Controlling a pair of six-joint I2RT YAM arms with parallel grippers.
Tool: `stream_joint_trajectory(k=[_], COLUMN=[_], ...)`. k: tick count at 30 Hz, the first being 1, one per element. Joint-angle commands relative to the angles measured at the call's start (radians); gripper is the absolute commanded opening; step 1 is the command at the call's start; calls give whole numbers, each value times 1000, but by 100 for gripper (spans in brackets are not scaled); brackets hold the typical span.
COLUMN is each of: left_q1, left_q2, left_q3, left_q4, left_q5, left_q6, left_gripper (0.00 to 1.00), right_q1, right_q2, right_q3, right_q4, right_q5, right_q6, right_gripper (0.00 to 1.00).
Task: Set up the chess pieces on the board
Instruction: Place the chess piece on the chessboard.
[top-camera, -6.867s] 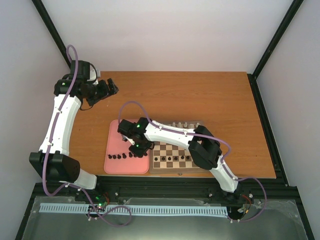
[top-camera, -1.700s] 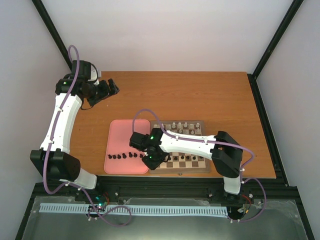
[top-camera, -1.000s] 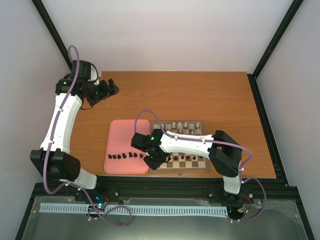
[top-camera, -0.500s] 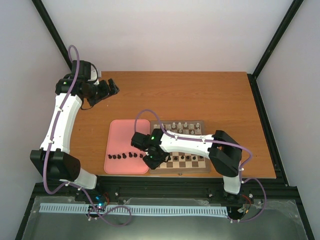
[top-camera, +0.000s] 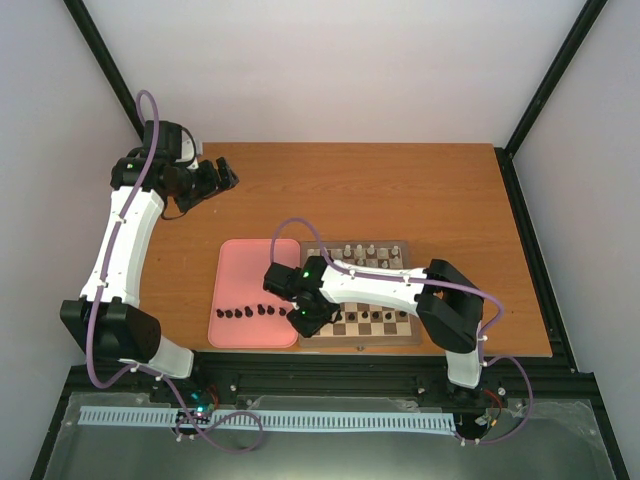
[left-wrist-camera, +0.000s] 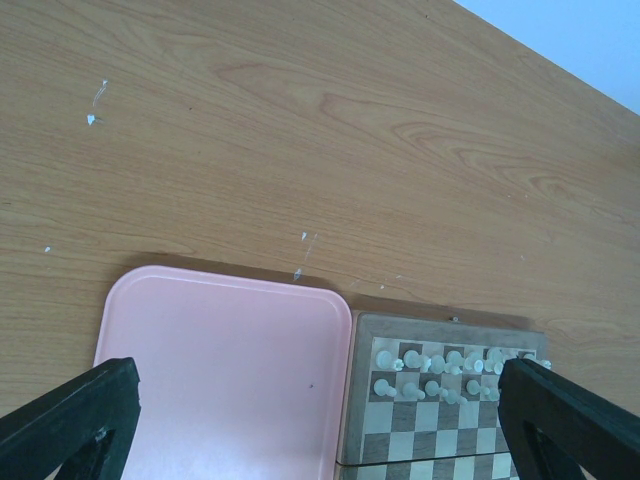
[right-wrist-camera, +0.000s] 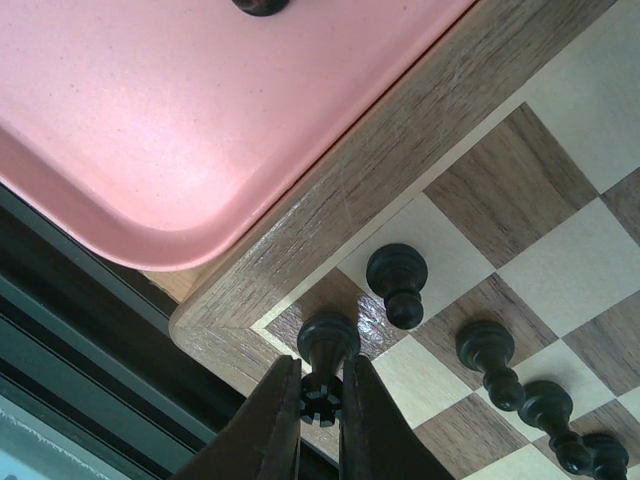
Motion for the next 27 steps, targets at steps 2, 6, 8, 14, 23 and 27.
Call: stream_joint_trajectory(k=[2,6,8,14,23,27], left_q1=[-4,-6,-5,-6,-7,-5], left_q2=[2,1,0,-2,-6,-8], left_q3=[7,5,4,3,4,6], left_q4=[17,17,16,15,14,14], left_q5=[6,5,5,5,3,2], left_q6=[5,7,7,7,7,7], left_gripper=[100,100,100,100,100,100], right_q1=[-7,-7,-7,-7,-7,-7], right_q2=[8,5,3,-5,-8,-8], right_q3=[-15,-22,-24,-32,-28,-24], right_q4=[2,6,10,20,14,12], right_q5=[-6,-24,-35,-46,-18,-3], right_q6=[-7,-16,-20,-22,-9,-4], right_gripper=[11,13,13,14,20,20])
